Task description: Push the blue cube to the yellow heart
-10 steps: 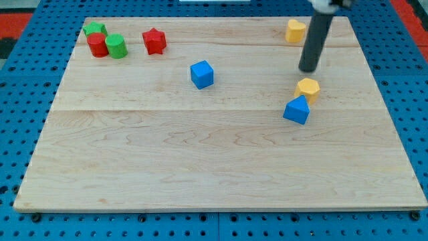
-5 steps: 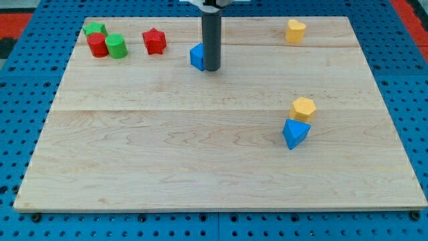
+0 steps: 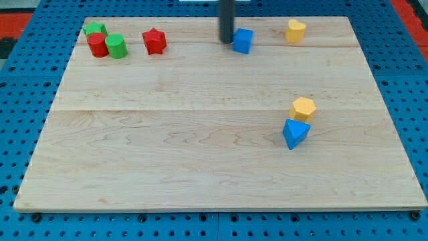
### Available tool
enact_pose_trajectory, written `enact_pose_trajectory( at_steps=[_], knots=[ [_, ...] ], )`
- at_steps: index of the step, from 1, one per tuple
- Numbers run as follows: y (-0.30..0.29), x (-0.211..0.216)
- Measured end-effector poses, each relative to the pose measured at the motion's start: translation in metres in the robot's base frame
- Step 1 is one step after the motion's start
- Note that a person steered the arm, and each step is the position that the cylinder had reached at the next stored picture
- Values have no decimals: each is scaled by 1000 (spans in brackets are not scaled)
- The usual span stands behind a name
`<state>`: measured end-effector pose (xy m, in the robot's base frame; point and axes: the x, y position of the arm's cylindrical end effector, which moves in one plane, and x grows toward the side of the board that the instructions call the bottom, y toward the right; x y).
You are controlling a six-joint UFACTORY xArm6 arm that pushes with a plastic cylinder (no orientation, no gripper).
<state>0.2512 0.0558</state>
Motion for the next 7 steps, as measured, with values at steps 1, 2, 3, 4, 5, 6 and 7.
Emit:
enact_pose_trajectory(
  at_steps=[1, 2, 3, 4, 5, 6, 7],
  knots=[
    [43, -4],
    [29, 5],
    [27, 21],
    [53, 21],
    [75, 24],
    [105, 93],
    [182, 158]
  ],
)
